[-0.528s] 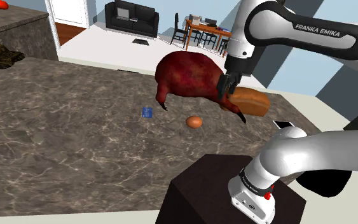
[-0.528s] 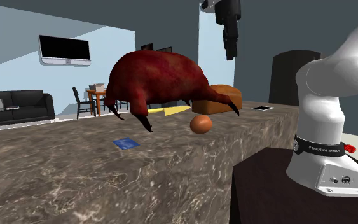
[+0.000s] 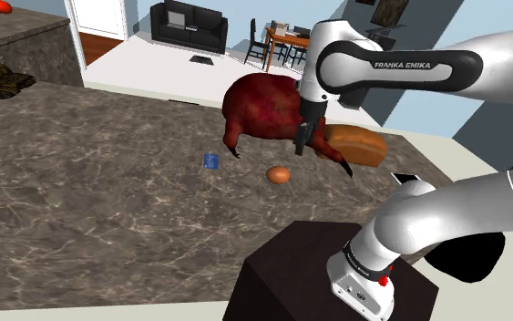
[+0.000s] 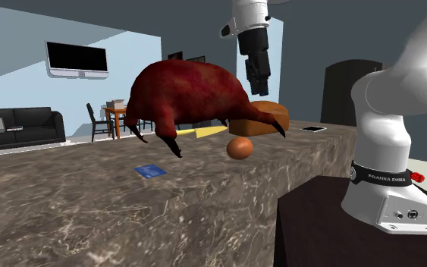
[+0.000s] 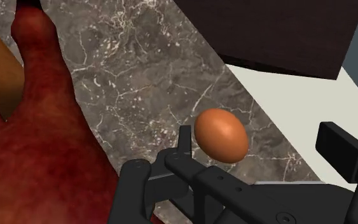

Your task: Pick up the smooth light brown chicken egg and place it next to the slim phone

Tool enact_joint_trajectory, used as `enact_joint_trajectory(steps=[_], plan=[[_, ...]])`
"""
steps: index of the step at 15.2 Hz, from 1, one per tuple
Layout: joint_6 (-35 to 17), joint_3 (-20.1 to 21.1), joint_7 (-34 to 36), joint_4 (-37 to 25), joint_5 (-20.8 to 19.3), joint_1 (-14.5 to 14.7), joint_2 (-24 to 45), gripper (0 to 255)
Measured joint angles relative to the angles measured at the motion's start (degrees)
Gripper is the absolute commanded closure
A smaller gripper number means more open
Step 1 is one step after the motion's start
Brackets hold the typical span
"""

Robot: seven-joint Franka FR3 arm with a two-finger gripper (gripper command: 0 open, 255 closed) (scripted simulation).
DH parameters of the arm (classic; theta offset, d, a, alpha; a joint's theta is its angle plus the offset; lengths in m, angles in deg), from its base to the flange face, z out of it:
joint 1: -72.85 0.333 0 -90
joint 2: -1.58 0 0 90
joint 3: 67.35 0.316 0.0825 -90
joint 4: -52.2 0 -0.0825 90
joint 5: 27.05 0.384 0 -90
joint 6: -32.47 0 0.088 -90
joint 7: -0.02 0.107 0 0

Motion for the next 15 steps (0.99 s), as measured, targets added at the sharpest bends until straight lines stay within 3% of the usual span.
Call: enact_joint_trajectory(steps=[10, 15], plan=[[-18.9, 2.3, -10.5, 1.1, -6.8, 3.2, 19.0, 0], [-23.6, 2.4, -10.7, 2.7, -8.1, 3.1, 21.5, 0]])
